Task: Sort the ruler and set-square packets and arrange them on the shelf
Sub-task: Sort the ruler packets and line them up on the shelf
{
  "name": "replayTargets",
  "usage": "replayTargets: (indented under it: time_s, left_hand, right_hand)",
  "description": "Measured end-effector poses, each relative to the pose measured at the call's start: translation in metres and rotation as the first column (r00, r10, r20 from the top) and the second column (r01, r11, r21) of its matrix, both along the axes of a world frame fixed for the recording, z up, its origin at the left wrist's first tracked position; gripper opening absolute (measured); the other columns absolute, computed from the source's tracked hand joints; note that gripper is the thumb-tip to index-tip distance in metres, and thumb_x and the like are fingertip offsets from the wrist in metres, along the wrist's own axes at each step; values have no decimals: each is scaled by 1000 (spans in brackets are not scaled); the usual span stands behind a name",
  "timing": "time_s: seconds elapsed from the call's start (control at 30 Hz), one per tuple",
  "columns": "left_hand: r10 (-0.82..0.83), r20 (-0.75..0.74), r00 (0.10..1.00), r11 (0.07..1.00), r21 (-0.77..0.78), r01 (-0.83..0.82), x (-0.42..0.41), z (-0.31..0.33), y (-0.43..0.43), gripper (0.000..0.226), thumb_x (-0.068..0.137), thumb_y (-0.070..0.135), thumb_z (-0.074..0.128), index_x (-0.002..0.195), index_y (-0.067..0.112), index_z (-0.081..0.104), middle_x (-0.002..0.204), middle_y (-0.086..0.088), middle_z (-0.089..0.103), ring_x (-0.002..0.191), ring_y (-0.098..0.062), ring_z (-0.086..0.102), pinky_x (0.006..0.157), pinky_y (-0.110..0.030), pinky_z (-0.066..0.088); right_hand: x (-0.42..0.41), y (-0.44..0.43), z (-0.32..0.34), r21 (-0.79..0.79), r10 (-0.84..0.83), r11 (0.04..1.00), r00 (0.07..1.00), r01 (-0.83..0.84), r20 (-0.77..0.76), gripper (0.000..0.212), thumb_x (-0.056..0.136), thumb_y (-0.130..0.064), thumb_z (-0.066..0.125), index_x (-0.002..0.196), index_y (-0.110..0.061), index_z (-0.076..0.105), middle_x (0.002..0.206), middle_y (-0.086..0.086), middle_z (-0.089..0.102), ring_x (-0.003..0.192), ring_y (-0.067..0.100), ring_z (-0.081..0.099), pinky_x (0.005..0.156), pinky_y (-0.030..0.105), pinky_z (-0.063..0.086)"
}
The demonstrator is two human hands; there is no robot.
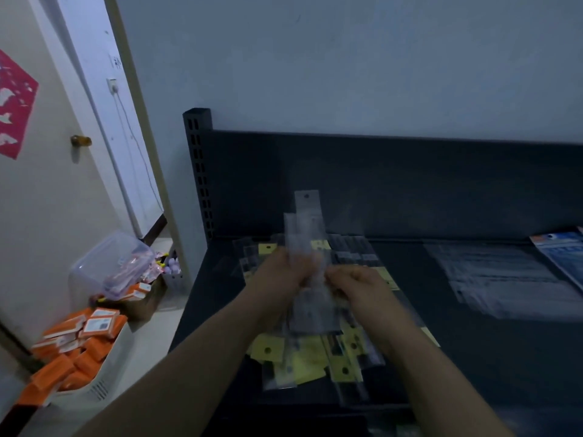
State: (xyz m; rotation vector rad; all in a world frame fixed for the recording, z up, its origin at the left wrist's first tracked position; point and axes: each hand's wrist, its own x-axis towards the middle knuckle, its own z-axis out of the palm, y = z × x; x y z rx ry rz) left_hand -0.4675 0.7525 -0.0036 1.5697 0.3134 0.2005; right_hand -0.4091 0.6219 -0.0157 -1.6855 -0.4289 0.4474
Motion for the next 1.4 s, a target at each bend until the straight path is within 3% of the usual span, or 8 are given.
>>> replayTargets:
  time_s: [0.13, 0.23, 0.3, 0.53, 0.67, 1.0, 1.13, 1.4]
  left_hand:
    - [103, 49, 993, 990, 92, -107, -6, -5, 15, 13, 92, 18, 59, 102, 13, 65, 95, -5, 72, 86, -19, 71, 77, -41, 59]
    - [184, 78, 980, 981, 42, -187, -19, 1, 31, 20, 91, 4, 55, 74, 8, 66, 67, 2, 71, 63, -9, 68, 55, -23, 55]
    - [187, 59, 981, 982, -7, -187, -27, 0, 43, 34, 92, 0, 51, 63, 7, 68, 67, -4, 72, 70, -19, 68, 62, -29, 57]
    - [87, -41, 995, 976, -196, -93, -45, -16, 50, 24, 97, -3, 39, 96, -1, 63, 74, -15, 69, 65, -22, 67, 60, -34, 57]
    - [43, -27, 999, 982, -184, -48, -49, -17, 50, 22, 95, -7, 38, 100, -4, 59, 77, -17, 65, 65, -24, 66, 61, -36, 57]
    - [-105, 30, 994, 992, -74, 107, -49, -4, 30, 17, 96, 19, 54, 87, 5, 58, 73, -12, 57, 59, -20, 59, 55, -31, 52]
    - [-183, 60, 981, 983, 28, 182, -46, -6, 26, 23, 91, 30, 64, 101, 10, 66, 93, -14, 69, 85, -32, 68, 76, -45, 57]
    - [-196, 77, 978, 977, 98, 188, -46, -3, 31, 12, 94, 17, 59, 96, 9, 67, 84, -7, 69, 78, -19, 67, 70, -33, 55]
  right_hand:
    - [-6, -2, -1, -188, 24, 982, 964, 27, 264, 24, 91, -21, 59, 72, -8, 66, 67, 6, 61, 61, 5, 53, 60, 23, 41]
    - [-14, -13, -4, -470, 103, 877, 916, 101, 388, 19, 81, -35, 70, 76, -17, 65, 72, -3, 64, 63, 5, 57, 58, 31, 47]
    - [-21, -16, -7, -628, 176, 770, 907, 116, 382, 30, 74, -43, 75, 85, -16, 66, 81, 1, 65, 71, 11, 61, 61, 32, 51]
    - [-25, -9, -8, -674, 174, 721, 900, 160, 399, 31, 74, -32, 73, 66, -12, 51, 62, -2, 51, 53, 6, 46, 50, 24, 38]
    - [-24, -12, -6, -593, 81, 801, 966, 82, 244, 28, 76, -32, 76, 90, -11, 63, 77, -1, 63, 61, 7, 57, 52, 21, 43]
    - [-33, -4, 10, 48, -35, 998, 997, 38, -75, 18, 92, -12, 58, 75, -5, 58, 55, 6, 50, 47, 13, 43, 46, 22, 39]
    - [-32, 4, 15, 89, -28, 995, 996, 35, -83, 19, 93, -12, 57, 78, -2, 59, 52, 5, 48, 45, 13, 41, 43, 22, 38]
    - [-27, 14, 16, 151, 39, 988, 989, -17, -141, 15, 91, -8, 59, 78, -4, 64, 57, 7, 55, 50, 13, 51, 50, 22, 47]
